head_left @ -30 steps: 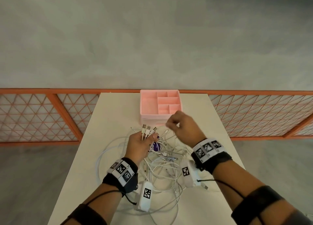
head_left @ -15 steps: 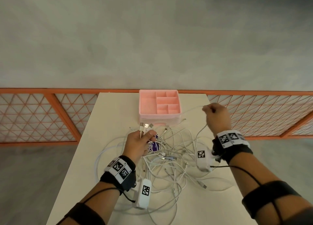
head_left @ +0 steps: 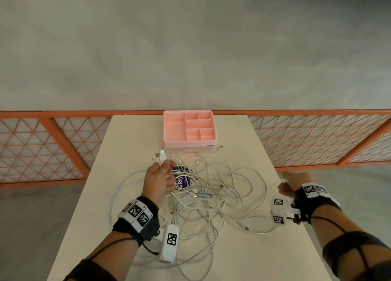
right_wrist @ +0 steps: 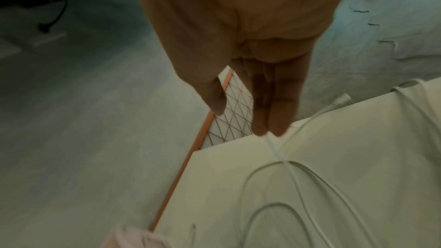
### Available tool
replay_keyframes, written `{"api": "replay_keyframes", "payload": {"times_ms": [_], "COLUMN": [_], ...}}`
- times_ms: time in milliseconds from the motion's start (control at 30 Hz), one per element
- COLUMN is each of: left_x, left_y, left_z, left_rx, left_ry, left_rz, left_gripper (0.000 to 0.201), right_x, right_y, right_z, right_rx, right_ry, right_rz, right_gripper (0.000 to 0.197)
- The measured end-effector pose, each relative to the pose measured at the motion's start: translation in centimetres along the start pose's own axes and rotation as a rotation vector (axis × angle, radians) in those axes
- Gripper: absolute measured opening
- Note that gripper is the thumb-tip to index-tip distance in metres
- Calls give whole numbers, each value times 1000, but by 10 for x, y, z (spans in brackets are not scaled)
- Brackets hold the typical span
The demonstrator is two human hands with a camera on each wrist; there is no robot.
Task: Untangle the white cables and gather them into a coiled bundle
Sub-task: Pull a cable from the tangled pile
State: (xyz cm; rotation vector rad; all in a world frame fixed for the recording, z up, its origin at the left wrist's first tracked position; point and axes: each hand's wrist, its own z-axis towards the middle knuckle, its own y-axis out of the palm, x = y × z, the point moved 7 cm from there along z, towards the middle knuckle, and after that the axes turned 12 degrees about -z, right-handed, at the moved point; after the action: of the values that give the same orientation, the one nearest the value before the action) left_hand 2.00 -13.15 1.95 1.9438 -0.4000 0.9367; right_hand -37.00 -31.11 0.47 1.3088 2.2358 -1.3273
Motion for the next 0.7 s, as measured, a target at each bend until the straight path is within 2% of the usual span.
{"api": "replay_keyframes", "payload": {"times_ms": [33, 67, 100, 167, 233, 300, 367, 433, 533, 700], "left_x": [-1, -2, -2, -3, -4, -4, 2, 16, 43, 74], "left_y": [7, 14, 22, 38, 56, 70, 76, 73, 57, 26], "left_z": [0, -1, -1, -4, -9, -13, -14, -11, -4, 9], "left_rx": [-23, -46, -69, -112, -148, -164, -166, -160, -145, -52], "left_ry": [-6, -13, -19, -29, -39, -51, -45, -23, 38, 113], "left_rz": [-4, -4, -3, 3, 0, -49, -133, -205, -299, -405], "left_gripper": [26, 26, 25, 24, 23, 22, 20, 22, 26, 29], "right_x": [4, 1, -13, -56, -87, -100, -99, -89, -63, -9], "right_y": [13, 28, 41, 72, 114, 159, 190, 201, 187, 124], "right_z": [-3, -6, -16, -57, -121, -171, -185, -172, -131, -55], "right_rx": [-24, -38, -41, -76, -298, -534, -645, -638, -467, -228], "right_ry": [36, -7, -134, -531, -808, -955, -973, -914, -849, -617], "right_rz": [-32, -87, -164, -308, -310, -323, -289, -316, -582, -778], "right_gripper": [32, 41, 50, 53, 55, 64, 62, 48, 44, 49]}}
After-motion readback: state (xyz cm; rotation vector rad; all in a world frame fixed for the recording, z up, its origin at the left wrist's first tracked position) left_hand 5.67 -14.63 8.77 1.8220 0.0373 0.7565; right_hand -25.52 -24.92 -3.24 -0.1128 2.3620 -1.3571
